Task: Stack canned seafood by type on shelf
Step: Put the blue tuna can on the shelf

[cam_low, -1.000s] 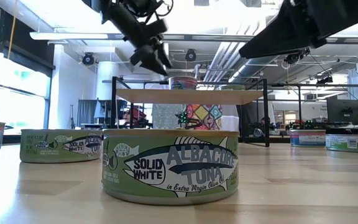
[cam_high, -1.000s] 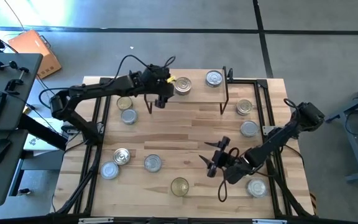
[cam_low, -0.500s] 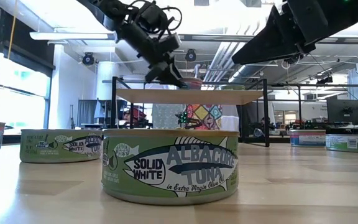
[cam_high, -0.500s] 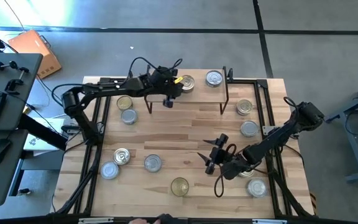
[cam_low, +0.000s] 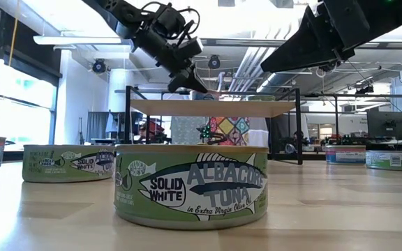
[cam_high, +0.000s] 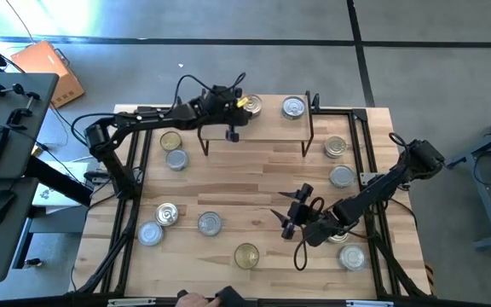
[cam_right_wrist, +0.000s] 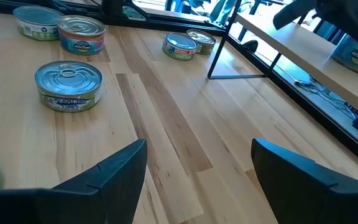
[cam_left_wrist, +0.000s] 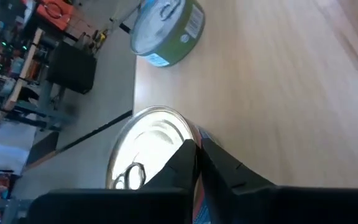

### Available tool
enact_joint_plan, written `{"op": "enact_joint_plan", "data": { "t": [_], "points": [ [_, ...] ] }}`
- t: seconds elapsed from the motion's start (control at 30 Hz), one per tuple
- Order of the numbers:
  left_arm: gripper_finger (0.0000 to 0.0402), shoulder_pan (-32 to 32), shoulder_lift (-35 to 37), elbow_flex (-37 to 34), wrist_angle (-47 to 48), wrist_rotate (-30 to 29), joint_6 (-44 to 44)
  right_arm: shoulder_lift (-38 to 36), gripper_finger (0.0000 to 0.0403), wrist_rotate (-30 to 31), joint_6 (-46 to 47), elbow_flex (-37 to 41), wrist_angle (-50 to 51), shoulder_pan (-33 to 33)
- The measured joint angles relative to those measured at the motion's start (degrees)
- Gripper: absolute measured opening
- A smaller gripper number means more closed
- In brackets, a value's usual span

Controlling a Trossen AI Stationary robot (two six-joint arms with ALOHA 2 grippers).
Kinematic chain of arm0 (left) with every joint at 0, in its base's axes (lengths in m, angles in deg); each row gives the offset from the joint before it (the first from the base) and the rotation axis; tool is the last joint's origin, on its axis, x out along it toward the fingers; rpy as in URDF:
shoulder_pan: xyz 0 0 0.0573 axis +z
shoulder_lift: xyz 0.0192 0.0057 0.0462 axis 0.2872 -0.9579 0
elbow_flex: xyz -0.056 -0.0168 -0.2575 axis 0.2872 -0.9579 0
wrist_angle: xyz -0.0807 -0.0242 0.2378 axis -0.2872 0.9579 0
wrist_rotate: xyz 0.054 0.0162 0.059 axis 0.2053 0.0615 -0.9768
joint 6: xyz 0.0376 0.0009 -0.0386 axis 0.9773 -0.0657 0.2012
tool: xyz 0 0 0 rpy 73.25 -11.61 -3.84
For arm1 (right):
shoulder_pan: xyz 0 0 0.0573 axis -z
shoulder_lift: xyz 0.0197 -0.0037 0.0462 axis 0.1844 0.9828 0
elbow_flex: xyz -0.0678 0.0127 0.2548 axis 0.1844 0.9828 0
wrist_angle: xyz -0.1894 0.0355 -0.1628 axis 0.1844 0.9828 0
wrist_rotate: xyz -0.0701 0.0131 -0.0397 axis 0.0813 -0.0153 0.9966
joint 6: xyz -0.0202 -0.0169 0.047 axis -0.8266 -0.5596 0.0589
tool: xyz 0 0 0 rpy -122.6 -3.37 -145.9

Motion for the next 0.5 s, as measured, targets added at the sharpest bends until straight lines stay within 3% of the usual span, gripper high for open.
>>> {"op": "enact_joint_plan", "data": {
  "t": [0.3,0.5],
  "points": [
    [0.0003,0.63,0.02,0.0,-0.3,6.06,3.62,0.0,0.0281,0.0,1.04,0.0,0.33,0.0],
    [0.0003,0.74,0.02,0.0,-0.33,6.73,5.4,0.0,0.0281,0.0,1.08,0.0,0.31,0.0]
  ]
}}
